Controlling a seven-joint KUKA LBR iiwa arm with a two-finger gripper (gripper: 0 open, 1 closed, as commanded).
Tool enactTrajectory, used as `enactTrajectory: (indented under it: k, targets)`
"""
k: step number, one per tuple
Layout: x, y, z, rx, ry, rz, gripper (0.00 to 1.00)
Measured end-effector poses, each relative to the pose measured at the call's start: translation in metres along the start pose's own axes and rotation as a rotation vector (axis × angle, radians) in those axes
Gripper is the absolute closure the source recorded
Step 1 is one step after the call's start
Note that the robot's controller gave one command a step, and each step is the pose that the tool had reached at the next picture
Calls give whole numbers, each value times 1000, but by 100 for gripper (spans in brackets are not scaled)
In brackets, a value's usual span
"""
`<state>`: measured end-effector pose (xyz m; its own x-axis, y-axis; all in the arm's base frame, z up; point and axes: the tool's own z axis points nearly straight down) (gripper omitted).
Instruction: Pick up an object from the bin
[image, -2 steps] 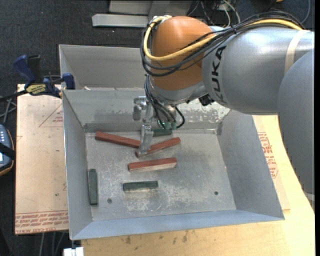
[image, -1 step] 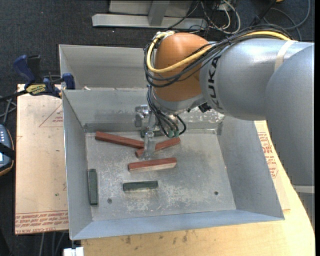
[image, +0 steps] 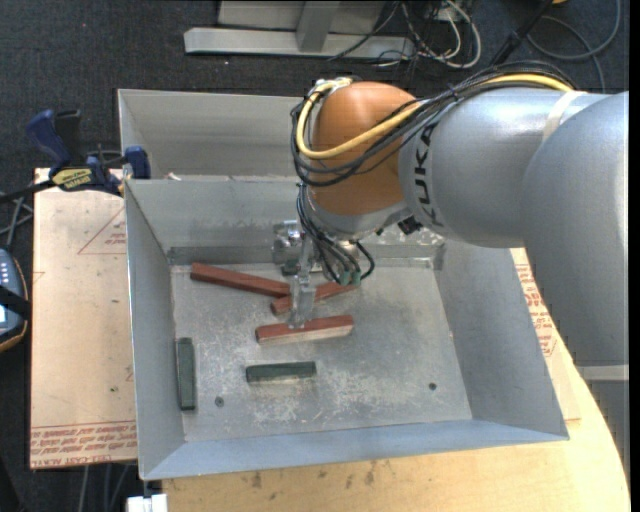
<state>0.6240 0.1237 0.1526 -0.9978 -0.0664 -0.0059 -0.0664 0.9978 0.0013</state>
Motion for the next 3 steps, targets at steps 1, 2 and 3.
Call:
enactTrajectory:
  k: [1, 2, 3]
  targets:
    - [-12, 1, 24, 0, 5, -189, 0]
    - [-9, -4, 77, -1, 1, -384, 100]
    - [-8, -4, 80, -2, -3, -384, 0]
